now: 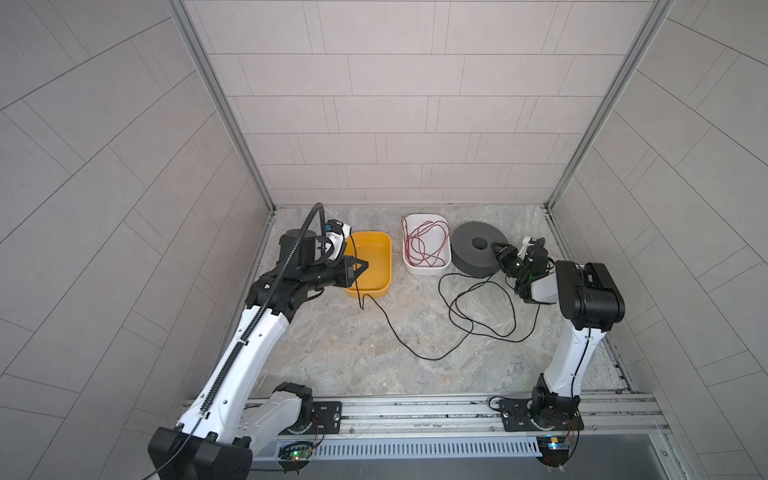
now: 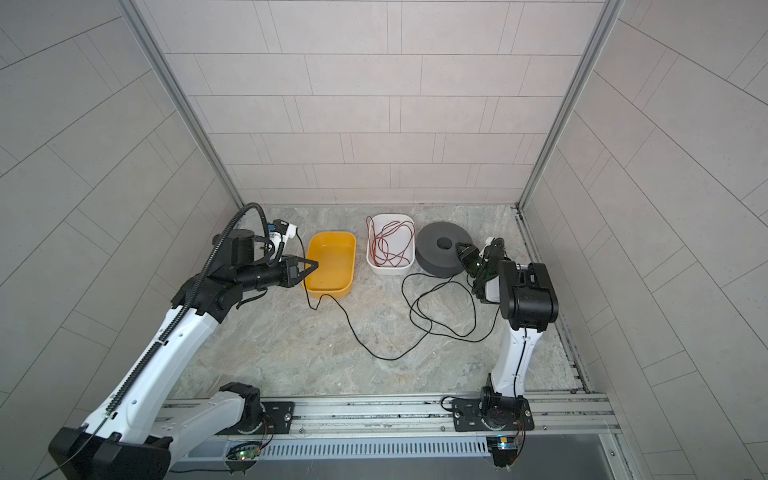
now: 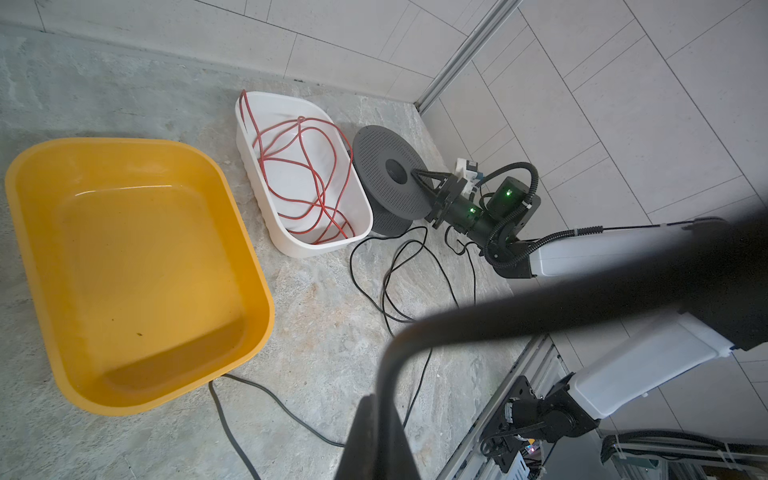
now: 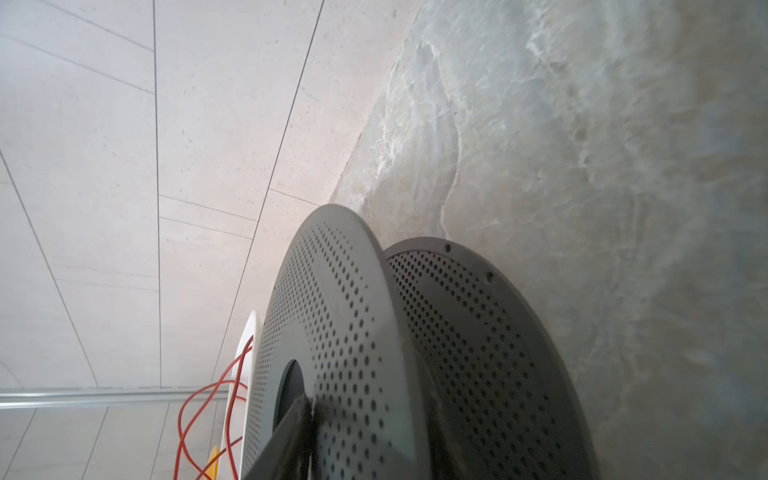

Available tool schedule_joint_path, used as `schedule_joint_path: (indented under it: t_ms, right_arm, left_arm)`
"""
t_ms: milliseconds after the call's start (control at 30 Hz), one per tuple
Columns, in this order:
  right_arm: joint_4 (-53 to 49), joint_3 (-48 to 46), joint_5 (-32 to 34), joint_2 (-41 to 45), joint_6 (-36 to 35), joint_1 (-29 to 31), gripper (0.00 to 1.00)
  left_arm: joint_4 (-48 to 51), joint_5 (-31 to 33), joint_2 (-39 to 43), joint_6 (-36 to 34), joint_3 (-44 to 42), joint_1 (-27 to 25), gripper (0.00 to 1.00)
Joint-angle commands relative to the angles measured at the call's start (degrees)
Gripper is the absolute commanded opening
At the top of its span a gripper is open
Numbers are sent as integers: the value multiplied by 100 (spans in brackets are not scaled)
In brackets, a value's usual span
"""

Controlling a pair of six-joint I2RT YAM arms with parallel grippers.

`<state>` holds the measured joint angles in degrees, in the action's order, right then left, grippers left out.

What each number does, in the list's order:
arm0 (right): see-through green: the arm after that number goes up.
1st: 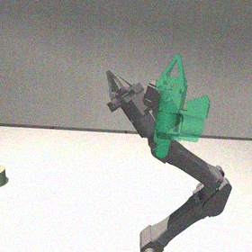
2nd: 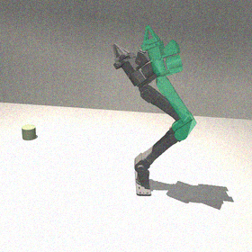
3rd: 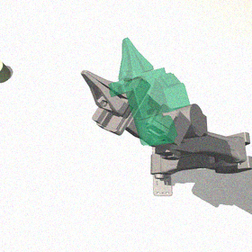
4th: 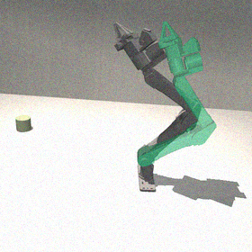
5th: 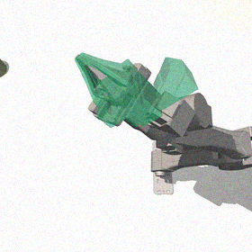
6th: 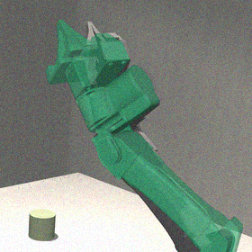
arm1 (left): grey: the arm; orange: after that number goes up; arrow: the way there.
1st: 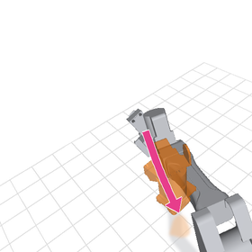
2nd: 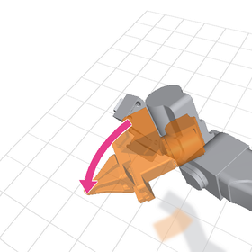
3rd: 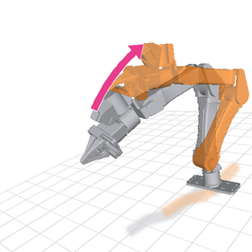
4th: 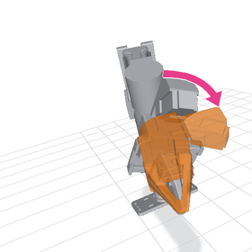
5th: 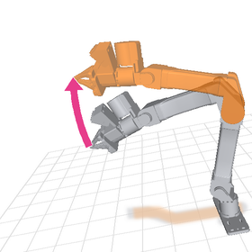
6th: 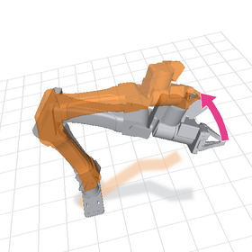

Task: Wrap the cables
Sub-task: 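Close the right gripper on the grey spool flange, then lift the grey spool with the right gripper and carry it toward the robot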

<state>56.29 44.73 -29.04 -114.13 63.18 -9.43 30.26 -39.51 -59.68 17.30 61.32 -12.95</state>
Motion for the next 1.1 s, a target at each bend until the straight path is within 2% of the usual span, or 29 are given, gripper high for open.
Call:
schedule_joint_path:
  t_ms: [0, 167, 333, 500, 567, 733, 933, 1067]
  right_arm:
    - [390, -134, 155, -13, 225, -32, 32]
    - [-158, -137, 276, 442, -100, -41, 12]
    - [-664, -95, 412, 953, -311, -42, 0]
    - [-1752, 286, 457, 1425, -693, -26, 0]
    - [-2222, 366, 594, 1806, -1145, 86, 0]
    - [-4040, 728, 1403, 2935, -2306, 454, 0]
    - [-5522, 1168, 2287, 3921, -3430, 1044, 0]
    - [-6195, 1264, 2746, 4508, -3842, 1497, 0]
  left_arm:
    - [-75, 31, 18, -6, -68, -19, 0]
    - [-73, 28, 20, 28, -83, -31, 0]
    - [-46, 84, 120, 113, -213, -51, 0]
    - [-30, 116, 151, 145, -389, -74, 0]
    - [-33, 140, 149, 158, -401, -82, 0]
    - [-21, 283, 103, 263, -406, -77, 0]
    - [22, 217, -51, 309, -357, -72, 0]
    - [24, 347, 80, 257, -392, -75, 0]
